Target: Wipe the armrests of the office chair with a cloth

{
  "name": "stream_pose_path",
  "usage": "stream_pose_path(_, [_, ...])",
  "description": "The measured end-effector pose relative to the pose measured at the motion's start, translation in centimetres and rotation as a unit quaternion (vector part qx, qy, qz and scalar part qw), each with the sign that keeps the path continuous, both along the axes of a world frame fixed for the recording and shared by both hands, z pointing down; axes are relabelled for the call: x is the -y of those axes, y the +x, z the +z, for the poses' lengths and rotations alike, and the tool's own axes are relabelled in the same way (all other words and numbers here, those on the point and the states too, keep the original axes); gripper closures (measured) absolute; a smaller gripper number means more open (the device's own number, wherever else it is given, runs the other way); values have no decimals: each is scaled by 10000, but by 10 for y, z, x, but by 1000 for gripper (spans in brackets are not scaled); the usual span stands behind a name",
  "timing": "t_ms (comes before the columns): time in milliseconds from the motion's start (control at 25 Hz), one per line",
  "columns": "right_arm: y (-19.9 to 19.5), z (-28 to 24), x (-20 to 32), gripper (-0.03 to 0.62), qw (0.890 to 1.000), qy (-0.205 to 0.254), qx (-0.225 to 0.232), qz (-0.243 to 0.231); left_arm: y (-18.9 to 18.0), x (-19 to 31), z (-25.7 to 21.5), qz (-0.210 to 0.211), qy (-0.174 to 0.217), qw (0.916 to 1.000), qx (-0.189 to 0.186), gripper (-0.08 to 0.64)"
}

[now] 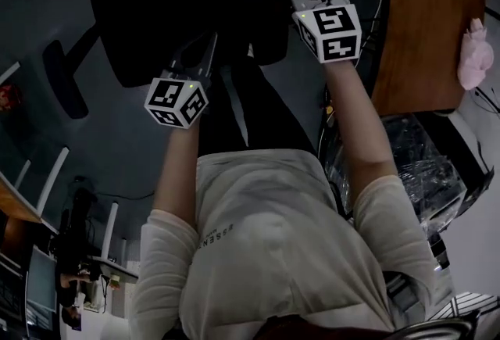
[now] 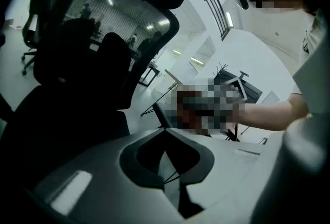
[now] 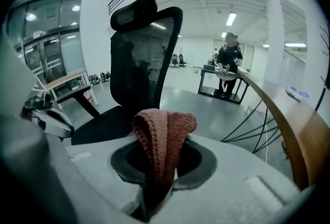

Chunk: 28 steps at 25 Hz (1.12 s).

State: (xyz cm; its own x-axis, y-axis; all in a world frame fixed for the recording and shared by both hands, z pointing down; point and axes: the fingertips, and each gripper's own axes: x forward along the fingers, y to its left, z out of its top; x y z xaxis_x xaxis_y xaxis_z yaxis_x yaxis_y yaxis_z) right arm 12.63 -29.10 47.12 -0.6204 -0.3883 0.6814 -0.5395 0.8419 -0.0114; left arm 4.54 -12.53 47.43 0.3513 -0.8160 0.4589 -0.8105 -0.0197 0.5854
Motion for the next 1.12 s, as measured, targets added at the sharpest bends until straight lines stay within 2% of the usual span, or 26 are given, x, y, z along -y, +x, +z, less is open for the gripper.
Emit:
stream_pose_path(160, [-43,1,13,531,9926,609,-312,-1000,22,-15,18,-217,-263,9994,-51,545])
stream_pose_path(280, [-65,16,1,531,9835,702,-478,-1598,38,-27,28,-290,-430,9986,-105,545])
stream_pose_path(360, [-69,20,-5,531,9810,779,-537,-1694,46,-31,33,-237,-503,9984,-111,545])
stream_pose_path(480, [-69,17,-14,531,9792,857,-392,-1799,57,-36,41,-175,-650,9975,-210,545])
stream_pose_path(680, [-65,17,-43,531,9664,764,-428,-2416,84,-49,53,212,-835,9949,-533,545])
stream_pose_path(840, [-59,17,-72,531,9573,684,-541,-2756,100,-58,55,370,-794,9935,-731,549])
stream_pose_path(960, [-52,17,-97,531,9569,538,-528,-2804,96,-61,55,380,-719,9944,-668,554])
stream_pose_path(1120, [-36,17,-137,531,9626,289,-485,-2650,92,-62,49,473,-587,9956,-556,555])
